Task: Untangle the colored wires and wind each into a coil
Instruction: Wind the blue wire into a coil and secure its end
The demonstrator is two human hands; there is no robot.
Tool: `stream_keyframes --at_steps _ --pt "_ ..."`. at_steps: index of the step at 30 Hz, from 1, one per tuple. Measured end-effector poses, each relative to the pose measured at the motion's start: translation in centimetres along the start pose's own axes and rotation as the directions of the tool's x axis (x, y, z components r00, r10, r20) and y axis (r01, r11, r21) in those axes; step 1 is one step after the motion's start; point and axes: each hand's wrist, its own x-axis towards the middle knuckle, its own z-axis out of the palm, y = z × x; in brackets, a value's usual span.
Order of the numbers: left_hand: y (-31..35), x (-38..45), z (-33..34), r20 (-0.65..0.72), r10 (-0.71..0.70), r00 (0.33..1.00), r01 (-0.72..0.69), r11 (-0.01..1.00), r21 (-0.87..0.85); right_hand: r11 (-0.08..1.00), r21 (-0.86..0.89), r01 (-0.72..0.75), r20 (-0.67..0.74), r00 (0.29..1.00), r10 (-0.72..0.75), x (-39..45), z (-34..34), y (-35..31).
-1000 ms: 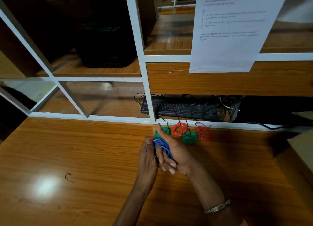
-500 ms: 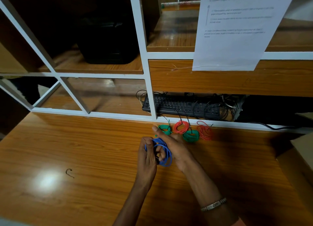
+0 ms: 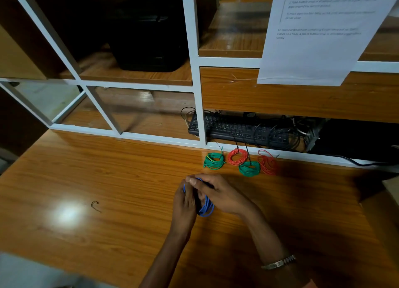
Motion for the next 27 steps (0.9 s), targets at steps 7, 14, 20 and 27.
stream_keyframes --at_steps 7,14,20,27 --pt "1.5 0.1 -1.0 -0.036 -0.361 0.932 0.347 0.917 -0.197 0.998 0.051 0.045 -0.217 0.976 -0.033 1.7 2.1 1.1" --pt "0.7 -1.1 -3.1 -0.064 -0.5 0.864 0.427 0.794 -0.432 0.99 0.132 0.047 -0.298 0.955 -0.005 2.6 5.5 1.9" --pt "0.1 -1.2 -5.7 -0.088 -0.477 0.875 0.432 0.849 -0.303 0.989 0.138 -0.049 -0.192 0.978 0.075 4.0 8.5 1.4" --pt "-1.1 -3.0 -11.4 -0.089 -0.337 0.937 0.331 0.941 -0.078 0.994 -0.079 -0.076 -0.127 0.99 0.066 6.2 13.7 1.0"
